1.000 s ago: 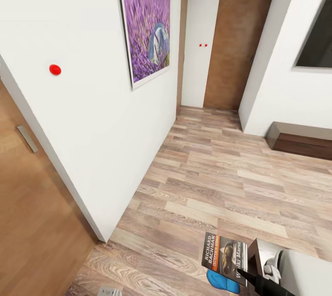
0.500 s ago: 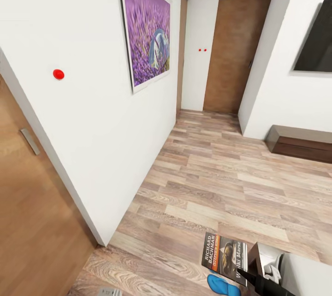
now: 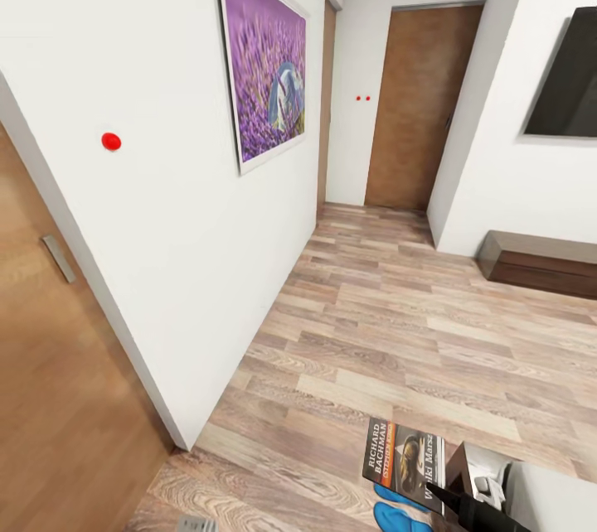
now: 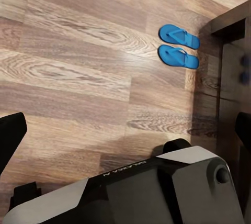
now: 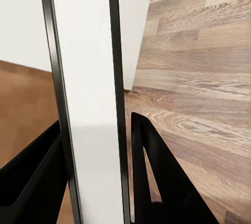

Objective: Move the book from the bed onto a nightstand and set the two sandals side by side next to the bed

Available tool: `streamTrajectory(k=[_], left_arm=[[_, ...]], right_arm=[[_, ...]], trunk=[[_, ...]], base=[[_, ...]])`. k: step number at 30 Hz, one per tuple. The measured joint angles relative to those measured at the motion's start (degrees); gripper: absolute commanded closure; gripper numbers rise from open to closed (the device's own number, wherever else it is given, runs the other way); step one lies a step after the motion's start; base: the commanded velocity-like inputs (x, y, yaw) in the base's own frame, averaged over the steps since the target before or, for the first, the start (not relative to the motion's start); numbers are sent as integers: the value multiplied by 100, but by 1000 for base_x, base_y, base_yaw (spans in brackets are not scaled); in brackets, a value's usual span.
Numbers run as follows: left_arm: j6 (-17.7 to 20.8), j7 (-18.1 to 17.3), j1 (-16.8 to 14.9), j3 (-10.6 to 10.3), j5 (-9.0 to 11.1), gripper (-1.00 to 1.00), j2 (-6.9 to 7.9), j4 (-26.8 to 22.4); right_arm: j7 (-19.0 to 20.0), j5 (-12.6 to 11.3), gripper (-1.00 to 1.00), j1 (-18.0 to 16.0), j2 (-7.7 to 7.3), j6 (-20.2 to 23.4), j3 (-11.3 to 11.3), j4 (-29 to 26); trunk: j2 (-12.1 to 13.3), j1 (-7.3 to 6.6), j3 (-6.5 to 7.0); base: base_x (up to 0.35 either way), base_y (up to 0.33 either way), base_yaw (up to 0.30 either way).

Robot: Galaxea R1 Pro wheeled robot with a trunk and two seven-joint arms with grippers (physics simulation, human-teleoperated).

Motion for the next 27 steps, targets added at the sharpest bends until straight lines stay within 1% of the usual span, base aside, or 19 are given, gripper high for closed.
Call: streamTrajectory(k=[20, 27], left_arm=[[0, 0, 0, 0, -1, -100, 2, 0], [0, 0, 0, -1, -2, -100, -1, 0]], right_arm=[[-3, 0, 100, -1, 0, 0, 1, 0], [-1, 1, 100, 1, 0, 2, 1, 0]], trunk=[[0, 0, 185], [1, 0, 205]], base=[[0, 0, 0], [0, 0, 0]])
